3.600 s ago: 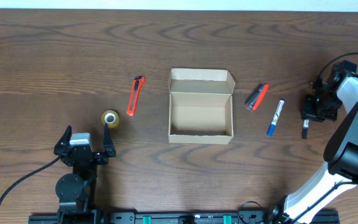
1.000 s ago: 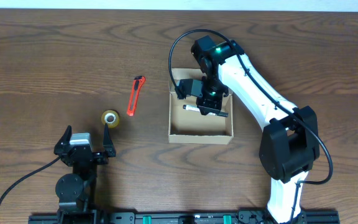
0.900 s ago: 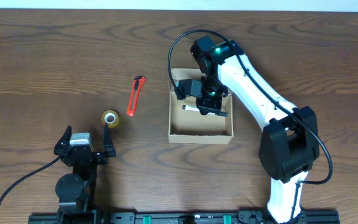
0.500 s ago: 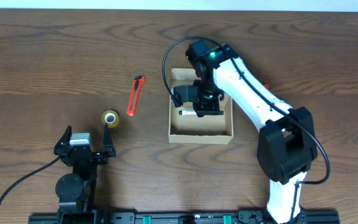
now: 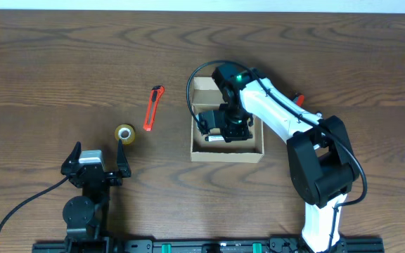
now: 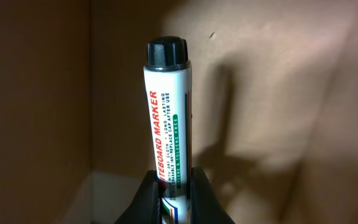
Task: Pack container
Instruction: 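Lower the marker into the box and open the right gripper, then withdraw the right gripper and move it toward the blue-capped marker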
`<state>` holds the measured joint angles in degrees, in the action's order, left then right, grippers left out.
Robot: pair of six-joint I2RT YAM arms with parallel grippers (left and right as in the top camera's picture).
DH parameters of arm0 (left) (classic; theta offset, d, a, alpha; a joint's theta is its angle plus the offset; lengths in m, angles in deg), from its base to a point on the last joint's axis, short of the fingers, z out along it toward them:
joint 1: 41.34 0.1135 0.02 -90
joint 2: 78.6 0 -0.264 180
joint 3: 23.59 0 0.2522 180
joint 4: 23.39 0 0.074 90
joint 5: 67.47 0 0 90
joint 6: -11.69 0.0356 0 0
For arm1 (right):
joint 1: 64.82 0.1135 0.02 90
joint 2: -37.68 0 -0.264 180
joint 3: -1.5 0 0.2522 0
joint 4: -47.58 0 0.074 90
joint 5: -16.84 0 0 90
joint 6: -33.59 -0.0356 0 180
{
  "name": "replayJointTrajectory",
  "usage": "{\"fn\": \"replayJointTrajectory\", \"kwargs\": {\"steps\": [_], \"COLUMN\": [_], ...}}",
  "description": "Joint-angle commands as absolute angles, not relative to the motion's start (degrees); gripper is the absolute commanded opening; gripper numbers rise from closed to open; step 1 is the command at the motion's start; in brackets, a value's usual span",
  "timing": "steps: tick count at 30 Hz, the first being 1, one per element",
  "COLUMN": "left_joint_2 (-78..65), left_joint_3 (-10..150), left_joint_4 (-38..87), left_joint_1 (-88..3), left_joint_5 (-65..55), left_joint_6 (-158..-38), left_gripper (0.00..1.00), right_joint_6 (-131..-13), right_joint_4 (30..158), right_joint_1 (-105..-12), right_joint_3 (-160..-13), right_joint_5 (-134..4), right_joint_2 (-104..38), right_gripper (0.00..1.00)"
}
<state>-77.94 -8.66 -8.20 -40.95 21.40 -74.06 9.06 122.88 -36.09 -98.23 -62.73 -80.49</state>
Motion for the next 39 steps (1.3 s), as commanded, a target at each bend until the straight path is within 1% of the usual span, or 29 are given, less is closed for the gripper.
{"fn": "replayJointTrajectory", "kwargs": {"steps": [1,3,5,9,11,12,17,24,26,27,28,29,31,34,37,38,39], "left_joint_2": [-78.35,-78.35,-78.35,-78.35,-78.35,-78.35,-78.35,-78.35,-78.35,-78.35,-78.35,-78.35,-78.35,-78.35,-78.35,-78.35,-78.35], "left_joint_3": [-9.56,-9.56,-9.56,-9.56,-9.56,-9.56,-9.56,-9.56,-9.56,-9.56,-9.56,-9.56,-9.56,-9.56,-9.56,-9.56,-9.56], "left_joint_4": [-5.51,-5.53,-5.53,-5.51,-5.51,-5.51,-5.42,-5.38,-5.38,-5.38,-5.38,-5.40,-5.40,-5.38,-5.38,-5.38,-5.38], "left_joint_1": [-40.60,-40.60,-40.60,-40.60,-40.60,-40.60,-40.60,-40.60,-40.60,-40.60,-40.60,-40.60,-40.60,-40.60,-40.60,-40.60,-40.60], "left_joint_5": [21.01,21.01,21.01,21.01,21.01,21.01,21.03,21.03,21.03,21.03,21.05,21.03,21.03,21.03,21.03,21.03,21.03], "left_joint_6": [-74.68,-74.68,-74.68,-74.65,-74.68,-74.65,-74.63,-74.48,-74.48,-74.46,-74.46,-74.48,-74.48,-74.48,-74.48,-74.48,-74.48], "left_gripper": [0.95,0.95,0.95,0.95,0.95,0.95,0.95,0.95,0.95,0.95,0.95,0.95,0.95,0.95,0.95,0.95,0.95], "right_joint_6": [7.60,6.13,5.61,1.63,1.00,0.97,0.82,0.80,-0.95,-2.15,-3.18,-4.80,-8.69,-16.99,-25.69,-28.38,-31.37], "right_joint_4": [121.77,120.87,120.87,121.22,122.88,123.71,130.18,136.61,136.94,136.94,136.96,136.96,136.96,136.78,135.95,135.86,135.89], "right_joint_1": [-36.02,-36.02,-36.02,-36.02,-36.02,-36.02,-36.55,-37.07,-37.53,-37.94,-38.34,-39.04,-41.20,-46.14,-52.28,-54.40,-57.03], "right_joint_3": [-96.99,-97.08,-97.53,-99.65,-101.88,-102.93,-111.22,-119.43,-122.32,-123.83,-125.05,-126.95,-130.95,-137.03,-141.27,-142.36,-143.67], "right_joint_5": [-62.22,-62.29,-62.44,-62.86,-62.92,-62.95,-62.68,-62.86,-62.88,-62.86,-62.88,-62.88,-62.53,-60.39,-58.88,-57.81,-55.75], "right_joint_2": [-81.10,-81.06,-81.06,-81.04,-80.95,-80.93,-80.69,-80.54,-80.21,-80.06,-80.01,-79.97,-79.97,-79.97,-79.97,-79.97,-79.97], "right_gripper": [0.04,0.05,0.10,0.11,0.19,0.20,0.36,0.36,0.38,0.43,0.54,0.69,0.69,0.64,0.66,0.70,0.81]}}
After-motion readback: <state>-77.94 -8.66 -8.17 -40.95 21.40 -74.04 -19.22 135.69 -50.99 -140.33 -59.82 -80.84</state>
